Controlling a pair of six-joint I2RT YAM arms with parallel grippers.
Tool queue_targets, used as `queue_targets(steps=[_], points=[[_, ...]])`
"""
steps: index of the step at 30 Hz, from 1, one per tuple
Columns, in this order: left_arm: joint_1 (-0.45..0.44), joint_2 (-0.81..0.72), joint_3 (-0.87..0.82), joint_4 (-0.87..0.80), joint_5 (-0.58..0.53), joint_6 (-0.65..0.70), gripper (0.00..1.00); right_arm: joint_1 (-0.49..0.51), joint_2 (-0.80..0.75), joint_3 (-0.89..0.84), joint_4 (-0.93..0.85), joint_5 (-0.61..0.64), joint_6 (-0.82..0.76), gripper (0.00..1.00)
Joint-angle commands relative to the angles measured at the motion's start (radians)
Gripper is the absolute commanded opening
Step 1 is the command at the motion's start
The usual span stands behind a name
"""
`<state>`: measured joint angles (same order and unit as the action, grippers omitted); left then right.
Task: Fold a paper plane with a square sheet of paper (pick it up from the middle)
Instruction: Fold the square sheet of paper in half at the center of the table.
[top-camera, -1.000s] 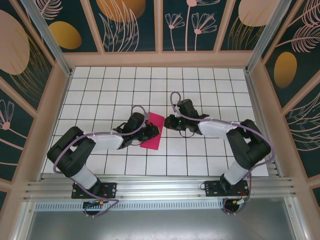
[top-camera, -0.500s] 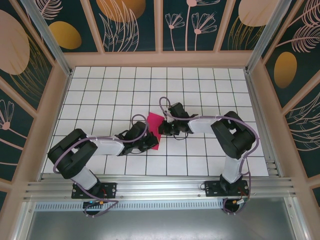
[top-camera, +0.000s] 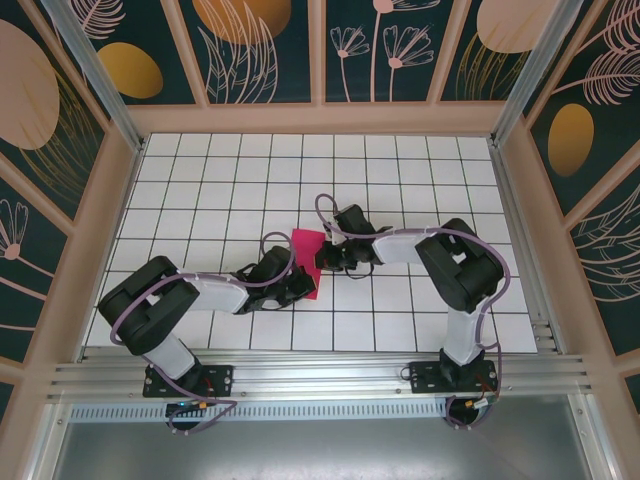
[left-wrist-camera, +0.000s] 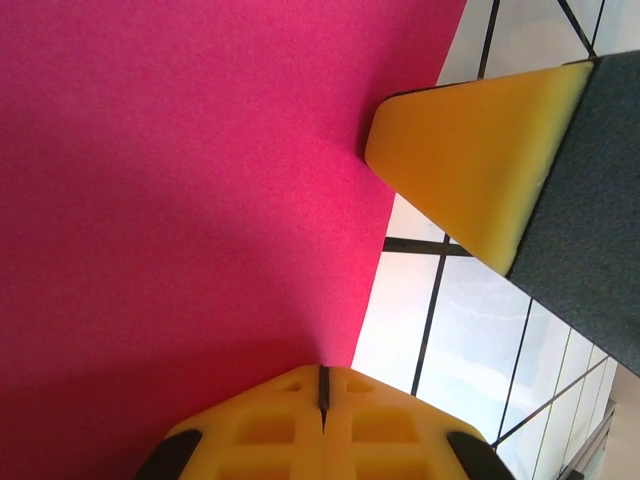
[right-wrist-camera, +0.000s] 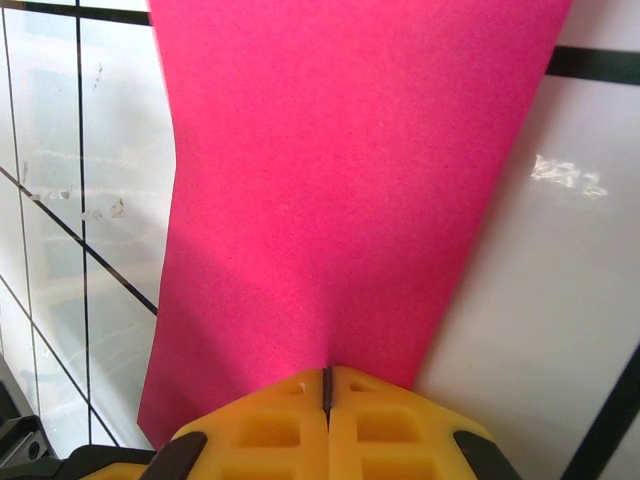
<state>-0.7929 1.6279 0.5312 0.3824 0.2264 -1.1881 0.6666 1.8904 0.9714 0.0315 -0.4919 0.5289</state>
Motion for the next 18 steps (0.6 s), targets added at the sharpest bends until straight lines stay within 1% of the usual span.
queue_targets(steps=[1, 15, 18], points=[[-0.011, 0.023, -0.037, -0.068, -0.011, -0.02, 0.04, -0.021, 0.037, 0.036, -0.019, 0.017, -0.02, 0.05], [-0.015, 0.033, -0.065, -0.055, -0.005, -0.037, 0.04, -0.109, 0.148, 0.179, -0.039, 0.025, -0.027, 0.05], [-0.017, 0.035, -0.069, -0.048, -0.003, -0.04, 0.04, -0.113, 0.166, 0.208, -0.046, 0.031, -0.027, 0.04]])
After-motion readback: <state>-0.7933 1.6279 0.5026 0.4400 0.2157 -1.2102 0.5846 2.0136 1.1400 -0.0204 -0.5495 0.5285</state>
